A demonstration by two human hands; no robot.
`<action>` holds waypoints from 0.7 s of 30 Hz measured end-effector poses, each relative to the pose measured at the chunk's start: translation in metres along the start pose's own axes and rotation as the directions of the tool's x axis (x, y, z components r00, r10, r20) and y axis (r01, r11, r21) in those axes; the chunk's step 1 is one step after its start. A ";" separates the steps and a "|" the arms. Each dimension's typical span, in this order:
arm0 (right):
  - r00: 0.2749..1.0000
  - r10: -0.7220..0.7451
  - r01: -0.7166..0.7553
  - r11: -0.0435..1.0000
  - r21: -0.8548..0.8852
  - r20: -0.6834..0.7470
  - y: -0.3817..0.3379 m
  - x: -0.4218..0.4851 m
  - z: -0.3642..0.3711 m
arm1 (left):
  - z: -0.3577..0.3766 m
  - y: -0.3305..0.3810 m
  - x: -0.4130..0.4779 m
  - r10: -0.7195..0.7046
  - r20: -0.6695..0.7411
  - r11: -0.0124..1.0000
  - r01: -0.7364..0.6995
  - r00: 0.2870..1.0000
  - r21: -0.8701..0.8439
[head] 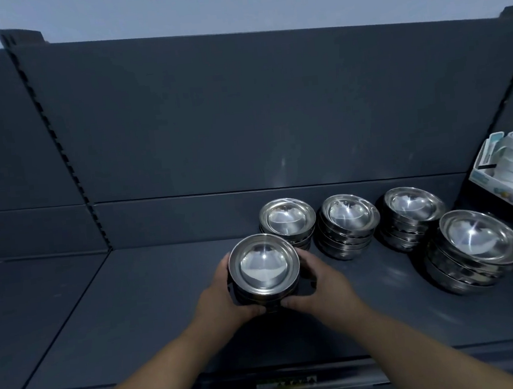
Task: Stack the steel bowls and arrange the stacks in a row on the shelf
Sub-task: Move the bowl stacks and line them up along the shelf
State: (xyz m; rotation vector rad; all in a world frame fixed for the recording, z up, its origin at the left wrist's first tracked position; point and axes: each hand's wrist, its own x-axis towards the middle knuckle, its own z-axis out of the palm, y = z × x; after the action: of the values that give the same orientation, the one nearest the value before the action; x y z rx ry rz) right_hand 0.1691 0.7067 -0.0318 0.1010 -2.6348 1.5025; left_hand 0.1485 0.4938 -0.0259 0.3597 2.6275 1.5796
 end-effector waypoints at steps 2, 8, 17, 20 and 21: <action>1.000 0.011 -0.011 1.000 0.005 -0.010 0.001 -0.002 0.001 | -0.002 -0.001 0.002 -0.001 0.012 1.000 0.001 1.000 0.003; 0.999 0.030 -0.030 1.000 -0.003 -0.016 -0.001 -0.005 0.001 | -0.007 -0.001 0.004 -0.024 0.050 0.999 0.022 0.998 0.046; 1.000 0.004 -0.004 1.000 -0.014 -0.026 -0.012 -0.001 -0.010 | -0.010 0.003 0.003 0.009 -0.028 1.000 -0.009 1.000 0.029; 0.999 0.004 -0.004 1.000 -0.020 -0.042 -0.013 0.000 -0.011 | -0.009 0.002 0.001 0.006 -0.026 1.000 -0.005 1.000 0.023; 0.999 0.000 -0.002 0.999 -0.032 -0.043 -0.013 0.000 -0.012 | -0.009 0.002 0.000 0.004 -0.023 1.000 -0.003 1.000 0.022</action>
State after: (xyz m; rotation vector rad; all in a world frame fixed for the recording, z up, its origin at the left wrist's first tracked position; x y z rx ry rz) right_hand 0.1709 0.7098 -0.0145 0.0642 -2.6251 1.4450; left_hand 0.1468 0.4869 -0.0204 0.3496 2.6648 1.5668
